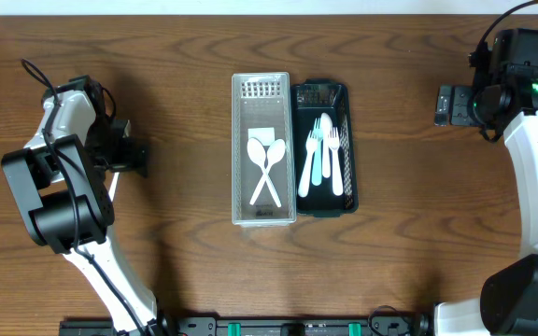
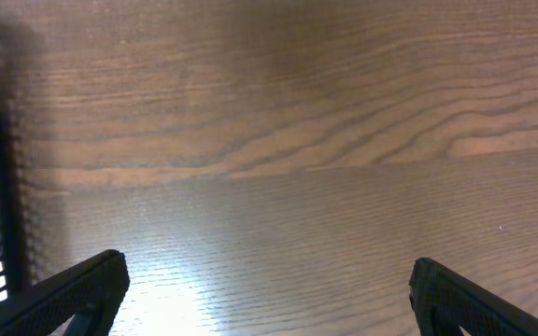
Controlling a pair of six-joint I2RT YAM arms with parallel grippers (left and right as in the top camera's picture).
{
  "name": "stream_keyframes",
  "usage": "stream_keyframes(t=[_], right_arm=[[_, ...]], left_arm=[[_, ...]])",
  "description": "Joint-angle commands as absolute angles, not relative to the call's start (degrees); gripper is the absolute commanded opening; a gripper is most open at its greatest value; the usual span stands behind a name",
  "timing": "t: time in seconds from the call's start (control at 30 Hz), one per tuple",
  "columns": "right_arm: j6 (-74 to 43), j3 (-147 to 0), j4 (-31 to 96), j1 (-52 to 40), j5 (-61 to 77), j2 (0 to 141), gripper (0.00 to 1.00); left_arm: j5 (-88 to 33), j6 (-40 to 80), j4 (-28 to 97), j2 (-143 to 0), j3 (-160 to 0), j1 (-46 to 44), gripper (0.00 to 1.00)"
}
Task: Pack container
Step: 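Lower the left gripper onto a white spoon on the table and grasp it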
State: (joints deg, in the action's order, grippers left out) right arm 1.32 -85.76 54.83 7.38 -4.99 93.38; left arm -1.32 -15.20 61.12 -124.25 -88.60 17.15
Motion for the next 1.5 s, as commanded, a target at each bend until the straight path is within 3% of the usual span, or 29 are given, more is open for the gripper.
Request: stream_keyframes(t=[0.0,0.23,0.43,0.63,1.13,1.47], right_arm=[[2.4,-85.7,54.8,8.1,-5.8,93.9,0.99],[2.4,-85.7,54.7,8.1,-5.8,93.9,0.99],[2.4,-85.7,54.7,8.1,-5.8,93.9,0.99],[2.4,-85.7,54.7,8.1,-5.8,93.9,0.99],[2.4,-85.7,54.7,8.2,-5.8,93.9,0.99],[2.4,-85.7,54.7,8.2,-5.8,93.9,0.99]], left_arm=[[-1.5,-15.6,62.1,-125.1,-88.2,17.5,0.80],[-1.5,-14.4,62.8,-125.1,-88.2,17.5,0.54],[-1.5,-14.1,63.0,-125.1,-88.2,17.5,0.46],[-1.5,-13.2,63.1,-125.1,-88.2,17.5,0.31],[-1.5,-13.0,63.1,-125.1,-88.2,17.5,0.15],[-1.5,-13.0,62.3,-125.1,-88.2,17.4,0.14]])
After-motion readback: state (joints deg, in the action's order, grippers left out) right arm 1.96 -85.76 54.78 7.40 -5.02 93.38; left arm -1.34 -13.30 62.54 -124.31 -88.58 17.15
